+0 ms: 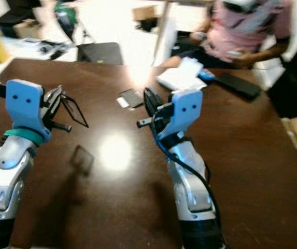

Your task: Hang keys on a hook

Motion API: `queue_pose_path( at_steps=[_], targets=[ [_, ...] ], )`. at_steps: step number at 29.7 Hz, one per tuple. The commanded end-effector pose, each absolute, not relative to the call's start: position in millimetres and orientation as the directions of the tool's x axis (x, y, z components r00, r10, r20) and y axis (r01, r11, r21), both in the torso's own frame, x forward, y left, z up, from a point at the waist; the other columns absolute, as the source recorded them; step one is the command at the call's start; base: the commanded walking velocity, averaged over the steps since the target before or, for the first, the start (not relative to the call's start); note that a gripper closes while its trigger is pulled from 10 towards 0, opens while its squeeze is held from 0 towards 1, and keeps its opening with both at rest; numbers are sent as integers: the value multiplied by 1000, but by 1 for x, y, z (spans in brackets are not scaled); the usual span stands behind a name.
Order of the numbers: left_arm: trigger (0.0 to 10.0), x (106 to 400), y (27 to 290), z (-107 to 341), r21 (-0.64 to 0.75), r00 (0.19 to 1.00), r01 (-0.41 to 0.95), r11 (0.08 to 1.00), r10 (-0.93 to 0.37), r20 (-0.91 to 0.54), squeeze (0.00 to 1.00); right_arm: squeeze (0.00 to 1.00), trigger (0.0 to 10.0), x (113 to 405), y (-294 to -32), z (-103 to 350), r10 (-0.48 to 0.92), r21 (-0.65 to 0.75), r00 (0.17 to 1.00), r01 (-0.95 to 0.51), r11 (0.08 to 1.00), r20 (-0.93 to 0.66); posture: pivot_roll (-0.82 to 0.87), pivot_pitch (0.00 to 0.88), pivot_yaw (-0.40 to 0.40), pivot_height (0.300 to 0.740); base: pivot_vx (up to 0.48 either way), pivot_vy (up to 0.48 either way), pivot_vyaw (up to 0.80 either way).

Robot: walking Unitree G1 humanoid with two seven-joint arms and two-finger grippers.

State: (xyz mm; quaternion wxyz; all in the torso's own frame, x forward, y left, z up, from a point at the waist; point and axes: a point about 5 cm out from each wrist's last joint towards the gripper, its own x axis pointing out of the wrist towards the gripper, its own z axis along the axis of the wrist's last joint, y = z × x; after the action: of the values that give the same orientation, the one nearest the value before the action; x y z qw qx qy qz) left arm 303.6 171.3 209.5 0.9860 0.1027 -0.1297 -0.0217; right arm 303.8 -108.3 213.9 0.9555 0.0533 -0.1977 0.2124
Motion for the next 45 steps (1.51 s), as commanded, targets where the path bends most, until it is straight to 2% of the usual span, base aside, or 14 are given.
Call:
queue_pose_path(
  at_steps=[1,28,34,45],
  targets=[
    [10000,305,172,209,218,965,12,976,-68,253,0,0,10000,304,-109,212,381,15,836,-421,907,394,-15,0,63,740,-330,0,0],
    [10000,306,171,208,214,965,-2,977,-55,257,0,0,10000,305,-109,213,397,-13,831,-426,905,390,-14,6,57,740,-330,0,0],
    [10000,306,171,207,218,968,2,976,-56,246,0,0,10000,306,-109,213,395,-29,831,-418,908,391,-14,7,59,740,-92,0,0],
    [10000,307,166,209,229,968,20,973,-76,238,0,0,10000,306,-109,213,410,-36,827,-431,902,385,-12,11,61,740,0,0,800]
  ],
)
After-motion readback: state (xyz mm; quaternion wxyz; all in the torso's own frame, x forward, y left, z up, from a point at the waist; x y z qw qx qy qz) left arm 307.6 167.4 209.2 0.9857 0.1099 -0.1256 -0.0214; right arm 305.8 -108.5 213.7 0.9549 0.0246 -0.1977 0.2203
